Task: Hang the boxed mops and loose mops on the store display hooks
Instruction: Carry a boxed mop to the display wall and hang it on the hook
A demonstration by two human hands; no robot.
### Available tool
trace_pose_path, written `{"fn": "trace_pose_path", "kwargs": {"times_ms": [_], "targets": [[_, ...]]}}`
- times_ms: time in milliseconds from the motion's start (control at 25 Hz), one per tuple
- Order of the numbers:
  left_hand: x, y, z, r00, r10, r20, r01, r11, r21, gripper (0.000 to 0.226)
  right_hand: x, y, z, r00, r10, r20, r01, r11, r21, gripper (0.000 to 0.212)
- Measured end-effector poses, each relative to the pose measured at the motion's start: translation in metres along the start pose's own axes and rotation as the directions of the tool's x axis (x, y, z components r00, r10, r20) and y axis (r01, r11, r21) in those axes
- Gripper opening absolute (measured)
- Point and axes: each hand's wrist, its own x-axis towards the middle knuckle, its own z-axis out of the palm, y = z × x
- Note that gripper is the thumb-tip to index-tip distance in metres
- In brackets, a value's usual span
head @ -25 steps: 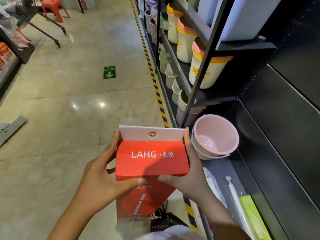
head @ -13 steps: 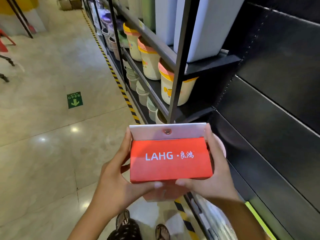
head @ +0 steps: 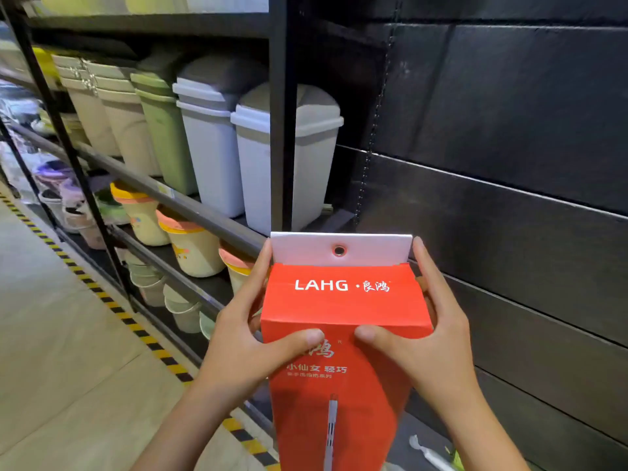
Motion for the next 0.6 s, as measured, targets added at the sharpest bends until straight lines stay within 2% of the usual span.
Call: {"fn": "trace_pose_path", "kwargs": {"times_ms": [160,400,600], "targets": [[0.048,0.020,-0.013,0.988,0.107,0.110,-0.098,0.992,-0.082,0.106,0.020,-0.039,0.002,0.990,-0.072,-0.120,0.074,0.997,0.011,0.102],[0.110,0.067,-0.011,0.946,0.274,0.173,-0.244,0.954,-0.174,0.099,0.058,-0.093,-0.018,0.966,-0.132,-0.221,0.122,0.991,-0.057,0.102],[0.177,0.102,0.006,0.904,0.374,0.206,-0.310,0.907,-0.286,0.094,0.118,-0.125,-0.049,0.969,-0.174,-0.176,0.162,0.984,-0.080,0.085]]}}
